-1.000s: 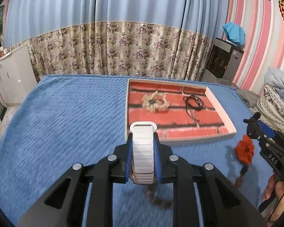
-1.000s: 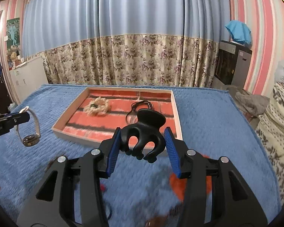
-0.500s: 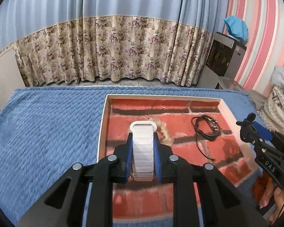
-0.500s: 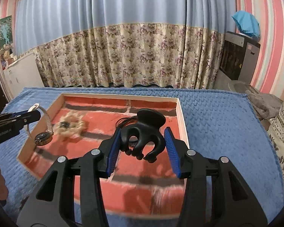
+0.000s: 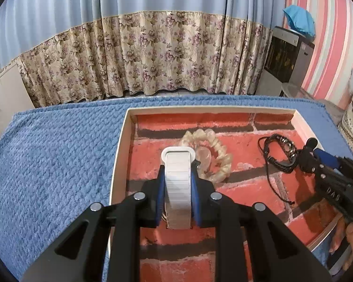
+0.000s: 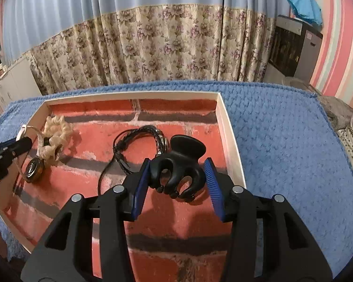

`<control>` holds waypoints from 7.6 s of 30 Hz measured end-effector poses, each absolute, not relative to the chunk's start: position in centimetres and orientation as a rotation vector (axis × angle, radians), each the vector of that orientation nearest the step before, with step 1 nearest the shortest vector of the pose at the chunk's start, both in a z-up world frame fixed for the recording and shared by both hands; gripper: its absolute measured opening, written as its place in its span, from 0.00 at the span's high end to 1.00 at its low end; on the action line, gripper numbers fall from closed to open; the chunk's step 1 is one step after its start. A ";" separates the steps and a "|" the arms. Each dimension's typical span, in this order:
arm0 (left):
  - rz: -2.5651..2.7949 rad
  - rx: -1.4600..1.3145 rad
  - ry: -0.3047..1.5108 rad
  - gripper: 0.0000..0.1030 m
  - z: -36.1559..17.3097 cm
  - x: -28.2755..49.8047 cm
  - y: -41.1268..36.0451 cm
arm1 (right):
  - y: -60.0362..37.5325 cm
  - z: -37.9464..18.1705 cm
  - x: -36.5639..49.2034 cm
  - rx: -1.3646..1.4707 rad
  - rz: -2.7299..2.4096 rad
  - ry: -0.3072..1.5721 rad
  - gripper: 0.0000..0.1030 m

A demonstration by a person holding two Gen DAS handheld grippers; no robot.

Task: Organize jewelry
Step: 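Carry the white watch with the left tool while the right tool carries the hair claw to the tray, then open the left tool setting the watch in the tray while the right tool releases the claw, then move both tools back toward the remaining jewelry on the bed, then grasp the black scrunchie with the left tool while the right tool grasps the red cord charm, then carry the black scrunchie with the left tool while the right tool carries the red charm to the tray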

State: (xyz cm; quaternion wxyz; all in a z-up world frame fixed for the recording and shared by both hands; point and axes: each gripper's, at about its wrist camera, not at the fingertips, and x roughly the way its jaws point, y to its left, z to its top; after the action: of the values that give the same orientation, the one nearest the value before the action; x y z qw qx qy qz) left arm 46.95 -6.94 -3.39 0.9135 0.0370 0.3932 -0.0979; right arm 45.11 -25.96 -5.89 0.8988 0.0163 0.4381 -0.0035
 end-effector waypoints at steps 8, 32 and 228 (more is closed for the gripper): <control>-0.184 0.078 0.833 0.80 -4.3 46.8 -6.7 | -25.6 -6.4 45.2 -0.013 -0.019 0.945 0.54; -0.175 0.092 0.736 0.30 0.8 42.3 -5.8 | -28.1 -0.3 41.4 0.108 0.006 0.771 0.21; -0.194 0.110 0.891 0.85 -3.4 44.2 -10.8 | -26.1 -5.4 40.7 0.003 0.017 0.867 0.92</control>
State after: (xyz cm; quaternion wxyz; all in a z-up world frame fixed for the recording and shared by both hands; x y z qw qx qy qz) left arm 44.25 -10.82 -3.37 0.8964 0.0531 0.4299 -0.0935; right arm 40.71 -26.06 -5.37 0.9076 0.0013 0.4198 0.0084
